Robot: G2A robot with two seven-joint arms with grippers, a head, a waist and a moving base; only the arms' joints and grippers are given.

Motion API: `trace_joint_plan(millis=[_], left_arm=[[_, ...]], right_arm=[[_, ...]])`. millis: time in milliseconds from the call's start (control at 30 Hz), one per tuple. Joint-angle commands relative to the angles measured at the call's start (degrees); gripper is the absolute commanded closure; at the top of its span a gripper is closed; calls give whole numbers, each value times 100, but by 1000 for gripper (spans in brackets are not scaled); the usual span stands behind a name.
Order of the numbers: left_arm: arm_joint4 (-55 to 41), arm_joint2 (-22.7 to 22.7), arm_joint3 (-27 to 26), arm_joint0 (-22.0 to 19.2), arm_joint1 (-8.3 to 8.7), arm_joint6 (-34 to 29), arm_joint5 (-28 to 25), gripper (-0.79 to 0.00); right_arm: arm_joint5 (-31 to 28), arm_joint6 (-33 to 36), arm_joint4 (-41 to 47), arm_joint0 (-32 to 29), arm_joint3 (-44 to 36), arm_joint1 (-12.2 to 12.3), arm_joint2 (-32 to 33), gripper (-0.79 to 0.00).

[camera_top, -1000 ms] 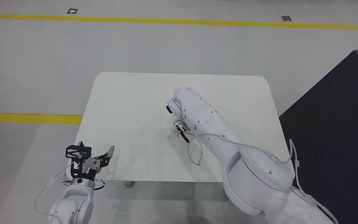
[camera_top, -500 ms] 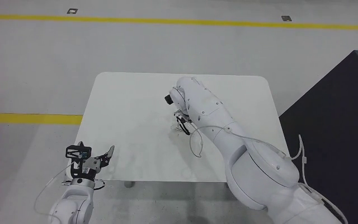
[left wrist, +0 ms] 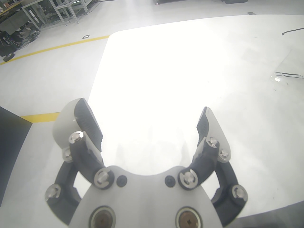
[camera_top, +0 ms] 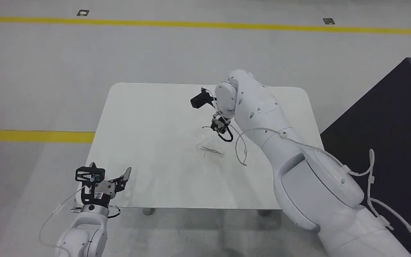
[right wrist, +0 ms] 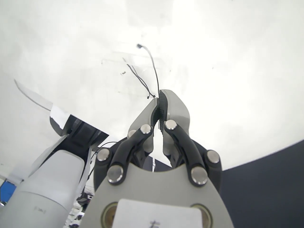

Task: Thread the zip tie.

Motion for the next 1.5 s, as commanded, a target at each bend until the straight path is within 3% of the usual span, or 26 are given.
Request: trace_joint_plan(millis=[0, 67, 667, 767, 967, 1467], left_arm=[[0, 0, 0, 0, 0, 0, 0, -785], [0, 0, 0, 0, 0, 0, 0, -785], [0, 0, 0, 0, 0, 0, 0, -785], [0, 0, 0, 0, 0, 0, 0, -785], [0, 0, 0, 0, 0, 0, 0, -785], [0, 0, 0, 0, 0, 0, 0, -785]], right_arm=[[-731, -312, 132, -68, -71, 104, 57, 0], [-1015, -596, 205, -200, -81, 197, 26, 0], [-1084, -667, 290, -290, -119, 197, 51, 0], [-1526, -1106, 487, -538, -260, 267, -26, 0], [-3085, -2664, 766, -748, 80, 642, -707, 0], [-3085, -2664, 766, -748, 80, 642, -707, 0]])
